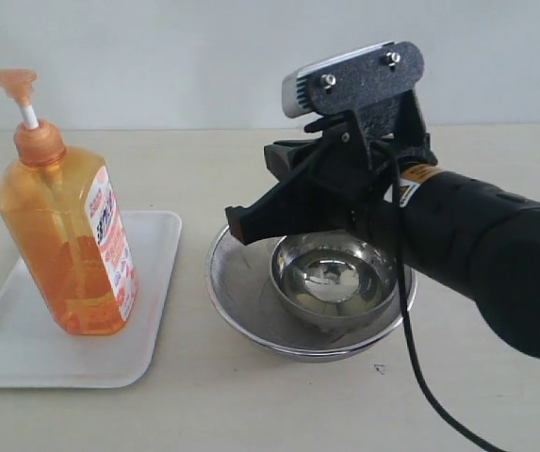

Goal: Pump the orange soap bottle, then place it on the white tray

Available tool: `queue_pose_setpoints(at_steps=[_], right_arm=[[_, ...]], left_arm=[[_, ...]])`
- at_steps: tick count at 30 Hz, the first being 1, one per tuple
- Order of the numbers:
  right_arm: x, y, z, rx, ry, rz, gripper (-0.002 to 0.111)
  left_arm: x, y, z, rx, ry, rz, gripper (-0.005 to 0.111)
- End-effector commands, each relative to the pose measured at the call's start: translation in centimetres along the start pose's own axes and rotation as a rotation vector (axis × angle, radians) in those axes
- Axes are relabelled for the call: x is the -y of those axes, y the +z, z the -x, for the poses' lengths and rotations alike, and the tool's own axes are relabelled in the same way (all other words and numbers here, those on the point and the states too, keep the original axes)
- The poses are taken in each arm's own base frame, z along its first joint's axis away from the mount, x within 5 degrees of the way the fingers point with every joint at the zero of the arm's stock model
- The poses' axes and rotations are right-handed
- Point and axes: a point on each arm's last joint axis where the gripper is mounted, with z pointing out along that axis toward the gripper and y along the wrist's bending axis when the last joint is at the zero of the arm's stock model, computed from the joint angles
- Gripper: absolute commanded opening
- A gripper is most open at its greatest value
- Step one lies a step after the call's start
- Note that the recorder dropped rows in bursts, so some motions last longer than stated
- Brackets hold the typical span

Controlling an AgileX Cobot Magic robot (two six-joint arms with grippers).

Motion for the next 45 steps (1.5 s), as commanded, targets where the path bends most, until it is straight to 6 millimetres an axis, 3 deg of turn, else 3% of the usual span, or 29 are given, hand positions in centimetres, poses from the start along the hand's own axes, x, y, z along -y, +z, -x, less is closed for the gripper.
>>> queue_pose_setpoints(at_steps=[1,6,11,14,18,22,32,38,45], right_arm=[[0.2,-0.5,0.2,0.004,0.001,0.0,0.0],[0.0,-0.5,-0.1,-0.038,0.001,0.017,0.0],[-0.3,-0.6,-1.0,-0.133,0.019,0.055,0.0],[-0.4,-0.6,-1.1,-0.147,0.019,0.06,0.0],[-0.4,-0.6,-1.1,-0.141,0.016,0.059,0.0],[-0.4,-0.6,-1.0,-0.136,0.014,0.058,0.0],[-0.4,-0.6,-1.0,-0.136,0.013,0.058,0.0],[-0.4,-0.6,-1.1,-0.142,0.015,0.06,0.0],[-0.4,-0.6,-1.1,-0.144,0.01,0.061,0.0]], left_arm=[[0.9,-2.0,0.0,0.117,0.045,-0.015,0.005],[1.6,-3.7,-1.1,0.185,0.08,-0.045,0.005],[2.0,-5.9,-3.6,0.329,0.11,-0.062,0.005],[1.8,-6.3,-5.4,0.373,0.106,-0.078,0.005],[1.7,-5.3,-7.4,0.268,0.066,-0.153,0.005],[3.8,-5.5,-9.7,0.067,0.033,-0.422,0.005],[3.9,-5.5,-9.6,0.069,0.026,-0.43,0.005],[1.1,-5.2,-7.5,0.307,-0.006,-0.124,0.005],[0.1,-5.4,-6.9,0.369,0.029,-0.024,0.005]])
